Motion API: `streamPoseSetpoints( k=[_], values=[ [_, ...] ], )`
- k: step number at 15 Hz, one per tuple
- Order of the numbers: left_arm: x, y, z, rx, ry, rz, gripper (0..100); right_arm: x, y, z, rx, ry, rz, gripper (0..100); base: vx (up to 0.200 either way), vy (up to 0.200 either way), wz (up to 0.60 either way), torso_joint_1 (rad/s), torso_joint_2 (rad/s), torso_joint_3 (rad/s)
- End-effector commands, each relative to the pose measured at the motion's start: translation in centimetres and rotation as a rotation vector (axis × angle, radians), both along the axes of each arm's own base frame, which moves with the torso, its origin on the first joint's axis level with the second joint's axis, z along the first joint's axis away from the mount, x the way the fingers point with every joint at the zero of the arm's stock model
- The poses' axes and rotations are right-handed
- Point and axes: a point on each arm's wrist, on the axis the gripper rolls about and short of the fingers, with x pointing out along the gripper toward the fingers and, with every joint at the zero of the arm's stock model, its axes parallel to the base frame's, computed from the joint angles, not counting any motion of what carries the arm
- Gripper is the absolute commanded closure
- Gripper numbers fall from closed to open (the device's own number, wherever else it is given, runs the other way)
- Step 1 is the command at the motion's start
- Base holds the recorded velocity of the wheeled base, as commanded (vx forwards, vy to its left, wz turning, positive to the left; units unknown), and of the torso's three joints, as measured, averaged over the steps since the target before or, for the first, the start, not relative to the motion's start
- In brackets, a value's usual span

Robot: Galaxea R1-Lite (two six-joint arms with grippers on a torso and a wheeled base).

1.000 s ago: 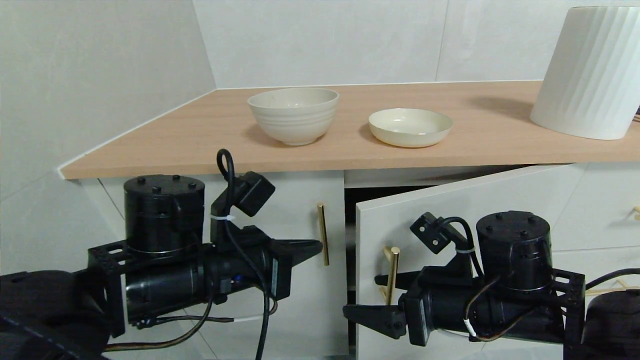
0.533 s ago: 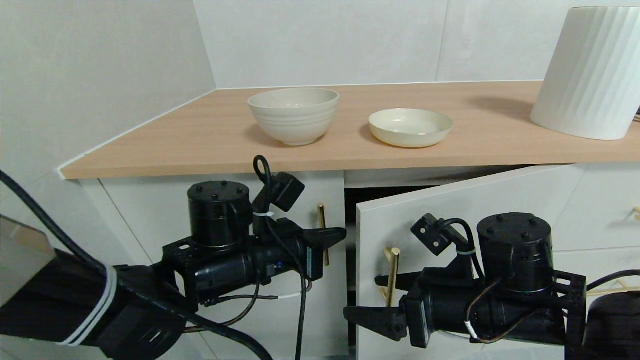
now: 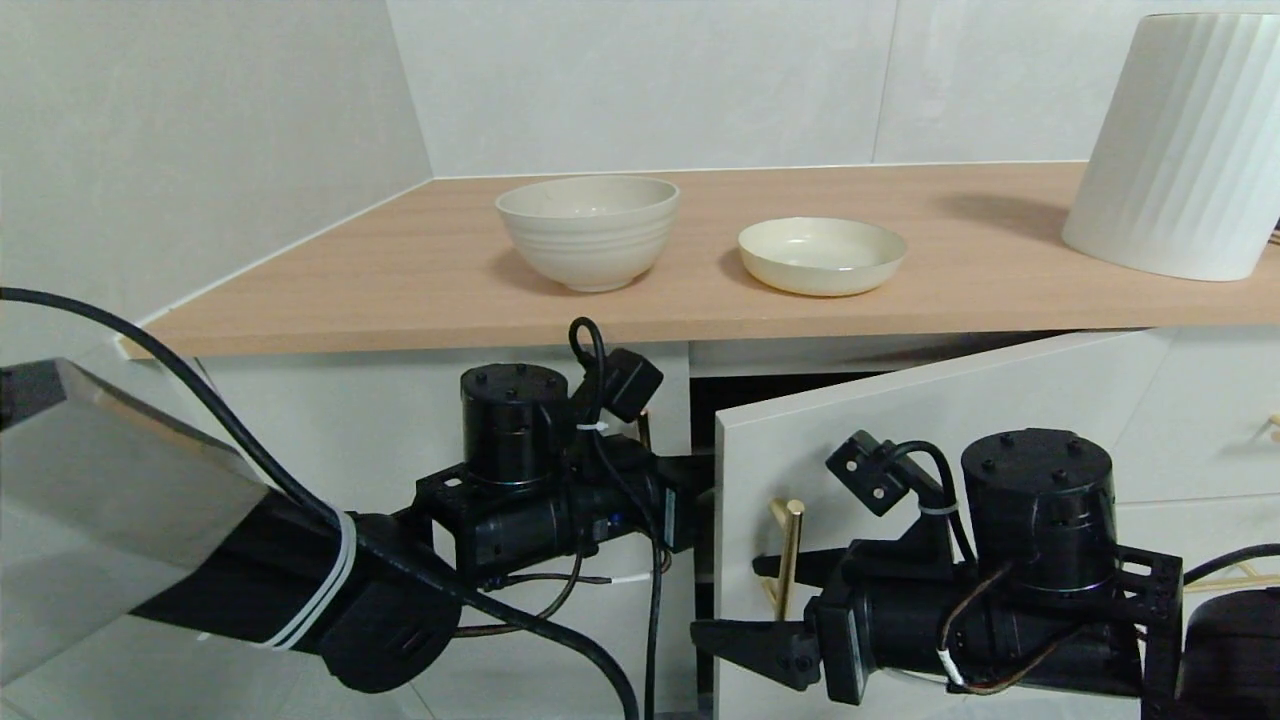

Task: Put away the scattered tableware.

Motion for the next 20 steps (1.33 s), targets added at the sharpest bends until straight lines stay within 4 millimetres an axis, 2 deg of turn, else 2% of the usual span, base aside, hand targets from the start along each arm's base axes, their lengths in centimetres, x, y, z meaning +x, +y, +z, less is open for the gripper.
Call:
streamPoseSetpoints(
  k=[1, 4, 9, 11, 13, 15, 17, 20],
  values=[
    [-0.6, -1.0, 0.3, -0.018, -0.023, -0.032, 100, 0.3, -0.1, -0.2, -0.006, 0.006, -0.013, 0, 0.0, 0.0, 0.0, 0.0, 0.0, 0.0],
    [-0.8, -1.3, 0.3, -0.022, -0.028, -0.041, 100, 0.5, -0.2, -0.3, -0.008, 0.008, -0.02, 0, 0.0, 0.0, 0.0, 0.0, 0.0, 0.0],
    [-1.4, -2.0, 0.3, -0.023, -0.029, -0.065, 100, 3.7, -3.9, 0.6, 0.008, -0.024, -0.2, 0, 0.0, 0.0, 0.0, 0.0, 0.0, 0.0],
    [-1.4, -2.0, 0.4, -0.026, -0.032, -0.065, 100, 3.7, -5.1, 1.0, 0.012, -0.03, -0.236, 0, 0.0, 0.0, 0.0, 0.0, 0.0, 0.0],
    [-1.5, -1.9, 0.7, -0.032, -0.038, -0.065, 100, 2.2, -7.4, 1.1, 0.007, -0.029, -0.278, 0, 0.0, 0.0, 0.0, 0.0, 0.0, 0.0],
    [-1.5, -1.9, 0.8, -0.038, -0.034, -0.064, 100, -0.4, -9.1, 0.5, -0.013, -0.015, -0.297, 0, 0.0, 0.0, 0.0, 0.0, 0.0, 0.0],
    [-1.5, -1.8, 0.9, -0.045, -0.027, -0.062, 100, -2.1, -10.2, -0.1, -0.035, -0.007, -0.33, 0, 0.0, 0.0, 0.0, 0.0, 0.0, 0.0],
    [-1.5, -1.9, 0.9, -0.046, -0.026, -0.06, 100, -3.6, -11.1, -0.4, -0.041, -0.007, -0.347, 0, 0.0, 0.0, 0.0, 0.0, 0.0, 0.0]
  ],
)
